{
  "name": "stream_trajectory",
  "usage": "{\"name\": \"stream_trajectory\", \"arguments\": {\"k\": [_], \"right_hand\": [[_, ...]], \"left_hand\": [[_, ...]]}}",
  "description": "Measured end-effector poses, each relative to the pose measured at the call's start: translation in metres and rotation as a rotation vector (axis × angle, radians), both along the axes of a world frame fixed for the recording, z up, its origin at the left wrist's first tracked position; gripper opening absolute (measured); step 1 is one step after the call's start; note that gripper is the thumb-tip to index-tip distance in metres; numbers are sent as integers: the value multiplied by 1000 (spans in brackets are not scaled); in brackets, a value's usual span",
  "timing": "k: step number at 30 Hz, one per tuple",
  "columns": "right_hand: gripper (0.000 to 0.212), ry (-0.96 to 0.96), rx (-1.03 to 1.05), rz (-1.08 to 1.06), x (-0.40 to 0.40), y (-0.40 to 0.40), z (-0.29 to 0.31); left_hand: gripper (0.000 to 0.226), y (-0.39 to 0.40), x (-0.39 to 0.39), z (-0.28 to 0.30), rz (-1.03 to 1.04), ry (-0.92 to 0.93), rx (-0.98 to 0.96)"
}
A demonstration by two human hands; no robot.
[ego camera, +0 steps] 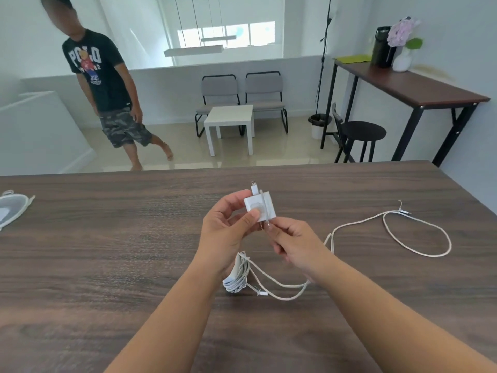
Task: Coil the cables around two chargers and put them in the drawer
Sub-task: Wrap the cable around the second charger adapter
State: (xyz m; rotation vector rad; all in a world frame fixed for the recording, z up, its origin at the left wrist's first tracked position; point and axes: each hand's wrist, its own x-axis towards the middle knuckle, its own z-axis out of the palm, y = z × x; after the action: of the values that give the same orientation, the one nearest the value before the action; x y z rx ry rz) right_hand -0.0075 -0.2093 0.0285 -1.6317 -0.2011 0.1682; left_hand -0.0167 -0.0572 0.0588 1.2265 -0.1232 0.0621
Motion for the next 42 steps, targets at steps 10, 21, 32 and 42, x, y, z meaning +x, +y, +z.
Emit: {"name": "stream_trajectory", "arguments": {"k": [10,21,32,42], "right_hand": [[24,-303,-580,57,-8,-1,13],[20,-456,-820,164,-1,-12,53],[9,-590,-905,303,26,-34,80],[14,-333,-337,257,33,-35,54]], "left_hand": [[23,3,9,-7,251,92,-76],[28,9,2,-16,293,-58,448],[35,19,-5,-13,42,-192,608],[34,21,-9,-6,-228,-71,32]]}}
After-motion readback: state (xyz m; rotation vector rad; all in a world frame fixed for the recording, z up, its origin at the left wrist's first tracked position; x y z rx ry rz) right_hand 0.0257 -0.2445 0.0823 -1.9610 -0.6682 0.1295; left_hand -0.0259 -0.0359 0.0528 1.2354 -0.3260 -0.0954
